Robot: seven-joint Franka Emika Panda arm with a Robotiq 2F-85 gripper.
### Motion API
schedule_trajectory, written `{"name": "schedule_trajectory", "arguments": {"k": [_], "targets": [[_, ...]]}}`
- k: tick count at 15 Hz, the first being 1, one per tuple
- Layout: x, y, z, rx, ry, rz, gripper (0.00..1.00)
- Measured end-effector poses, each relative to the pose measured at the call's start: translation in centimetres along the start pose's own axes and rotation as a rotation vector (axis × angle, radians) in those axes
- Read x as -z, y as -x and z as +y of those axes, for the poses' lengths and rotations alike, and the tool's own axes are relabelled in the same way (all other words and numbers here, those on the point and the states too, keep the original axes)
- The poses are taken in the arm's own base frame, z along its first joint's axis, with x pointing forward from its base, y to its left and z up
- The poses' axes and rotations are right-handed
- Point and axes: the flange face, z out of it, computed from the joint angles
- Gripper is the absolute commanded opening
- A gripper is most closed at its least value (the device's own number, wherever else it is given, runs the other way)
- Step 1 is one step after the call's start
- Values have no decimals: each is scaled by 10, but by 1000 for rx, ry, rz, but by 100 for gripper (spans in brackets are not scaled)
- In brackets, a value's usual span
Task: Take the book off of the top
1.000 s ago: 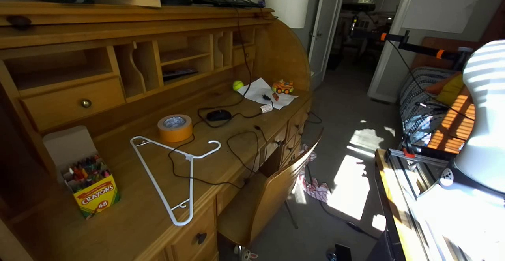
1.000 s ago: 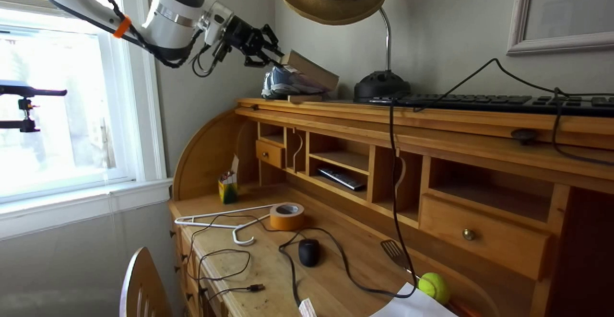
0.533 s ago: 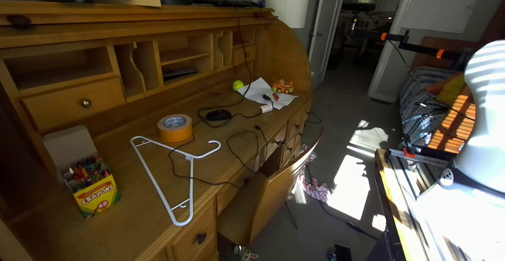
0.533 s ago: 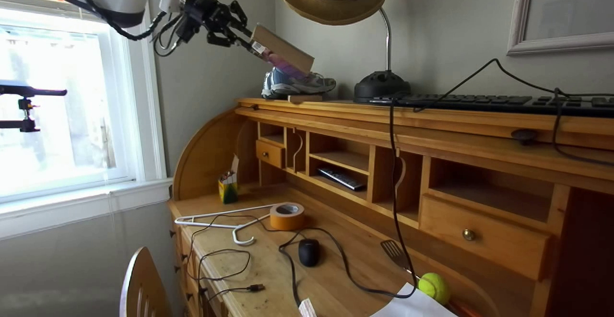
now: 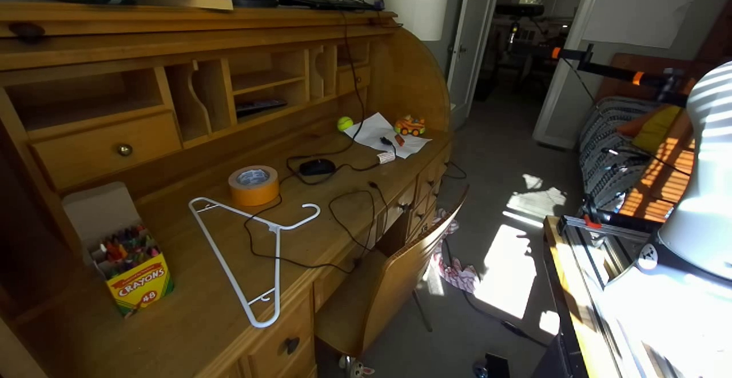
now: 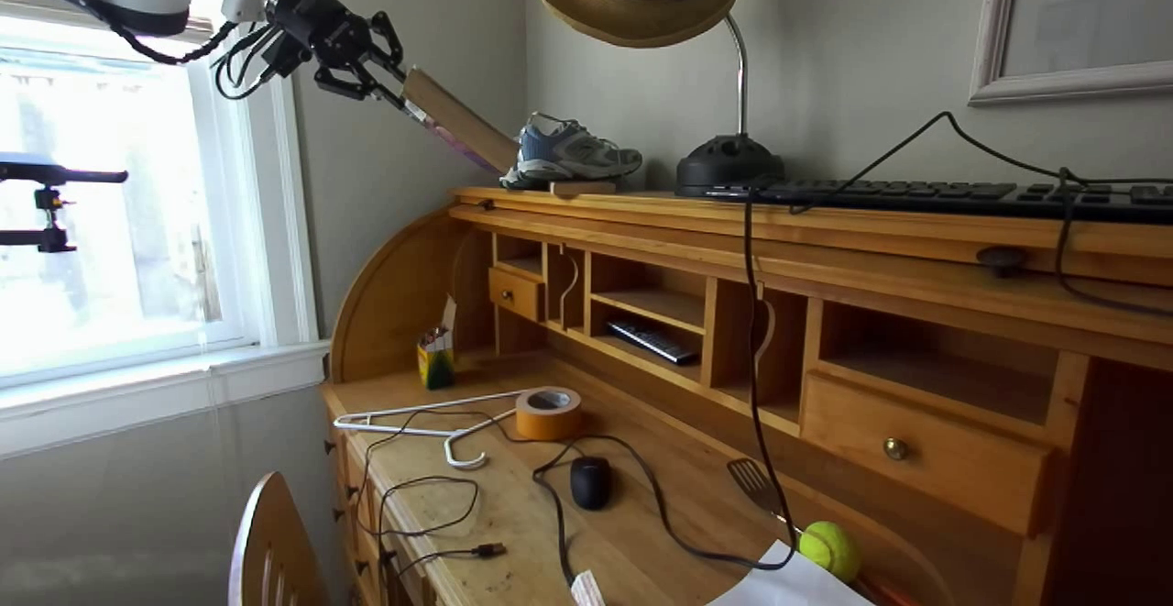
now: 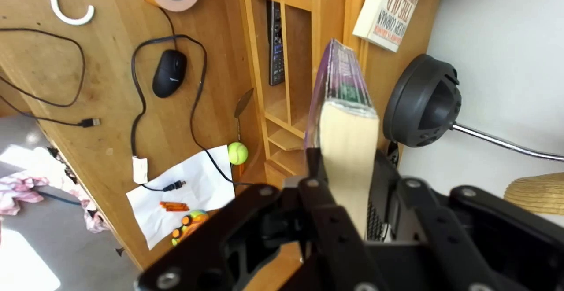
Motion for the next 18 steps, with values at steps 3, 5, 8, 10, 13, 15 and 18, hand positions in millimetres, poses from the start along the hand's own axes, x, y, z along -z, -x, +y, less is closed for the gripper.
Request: {"name": "schedule_trajectory", "arguments": {"k": [3,5,8,10,13,15,18], "targets": [[-19,16,24,-30,-6,-74,7],[-38,27,42,-48,-15,-137,7],[-69,41,70,-43,-50,-191,29],[-86,44,79,-13,-51,-203,29],[-88,44,79,-10,-51,-203,7],[-87,45,79,14,-53,-205,7],[-93,39,79,40,-72,-193,7]]}}
